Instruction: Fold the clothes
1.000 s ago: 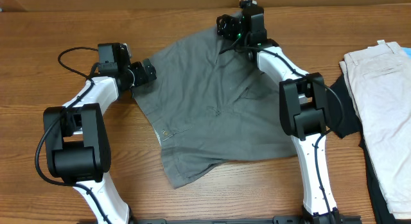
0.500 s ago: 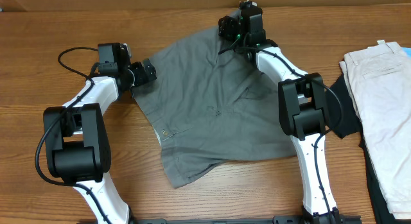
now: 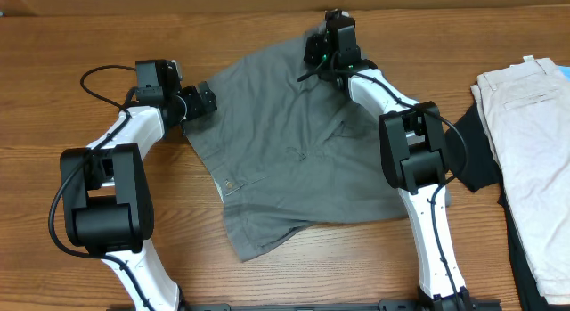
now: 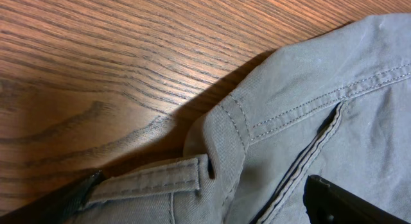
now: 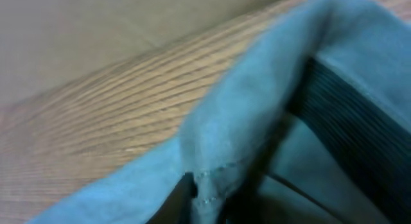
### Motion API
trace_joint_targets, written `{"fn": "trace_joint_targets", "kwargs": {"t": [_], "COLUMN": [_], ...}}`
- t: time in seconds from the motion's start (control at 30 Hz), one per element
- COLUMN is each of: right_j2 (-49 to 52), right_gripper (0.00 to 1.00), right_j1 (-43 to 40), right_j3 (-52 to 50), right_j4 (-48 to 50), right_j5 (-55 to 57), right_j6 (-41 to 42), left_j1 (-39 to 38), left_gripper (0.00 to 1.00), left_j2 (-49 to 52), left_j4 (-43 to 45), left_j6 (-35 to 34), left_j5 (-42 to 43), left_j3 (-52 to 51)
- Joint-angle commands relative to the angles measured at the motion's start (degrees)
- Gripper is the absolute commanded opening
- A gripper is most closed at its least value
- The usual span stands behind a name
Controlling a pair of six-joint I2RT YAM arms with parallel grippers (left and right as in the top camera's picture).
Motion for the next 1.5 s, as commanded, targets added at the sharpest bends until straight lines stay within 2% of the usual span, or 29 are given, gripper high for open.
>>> {"fn": "trace_joint_targets", "kwargs": {"t": [0.0,0.2,0.47,0.57,0.7,0.73,0.8,0.87,1.0,1.27,1.37,1.4,1.47], "right_j2": [1.4,1.4,1.3,1.1,0.9,0.9,0.7,0.5,0.1,0.1,0.1,0.1,0.1], "right_gripper": [0.06,0.04,0.04,0.04,0.04,0.04,0.04,0.04,0.04,0.04,0.04,0.04,0.04], "right_j1": [-0.9,-3.3,-6.4,-6.4,-6.0,-5.8,-5.6,-5.6,-5.6,-5.5,-5.5,-5.5,-5.5], "right_j3": [4.7,9.0,15.1,17.0,19.9,20.6,21.8,22.5,22.8,22.8,22.8,22.9,22.9], "right_j4": [-2.7,-12.9,-22.9,-24.7,-27.2,-28.1,-29.8,-30.9,-31.7,-34.2,-35.0,-35.1,-35.3], "right_j5": [0.5,-0.3,-8.2,-8.3,-9.6,-9.5,-9.5,-9.5,-9.6,-10.1,-9.9,-9.9,-9.9], "right_j6": [-0.1,-0.3,-0.3,-0.3,-1.6,-1.6,-1.8,-1.8,-1.8,-5.5,-5.9,-5.9,-5.9], "left_j1": [-0.5,-0.4,0.4,0.1,-0.2,-0.3,-0.2,-0.2,-0.2,-0.1,-0.2,-0.2,-0.2], "left_gripper": [1.00,1.00,0.99,0.91,0.73,0.72,0.76,0.90,0.95,0.98,0.91,0.86,0.68], "left_j2": [1.3,1.3,1.4,1.7,1.7,1.7,1.7,1.7,3.3,10.7,13.1,13.6,13.8], "left_j4": [-0.2,1.7,2.0,2.2,4.0,4.3,4.6,4.5,5.1,8.9,8.7,8.7,8.2], "left_j6": [1.2,1.2,1.8,1.8,2.0,2.1,2.0,2.0,0.3,-0.9,-0.8,-0.8,-0.8], "left_j5": [0.7,0.6,-1.2,-1.0,0.2,0.5,0.9,0.3,-2.6,-0.4,3.9,4.9,5.8], "left_j3": [0.4,0.4,0.4,0.4,0.4,0.4,0.4,0.4,0.5,3.2,5.9,6.5,7.2]}}
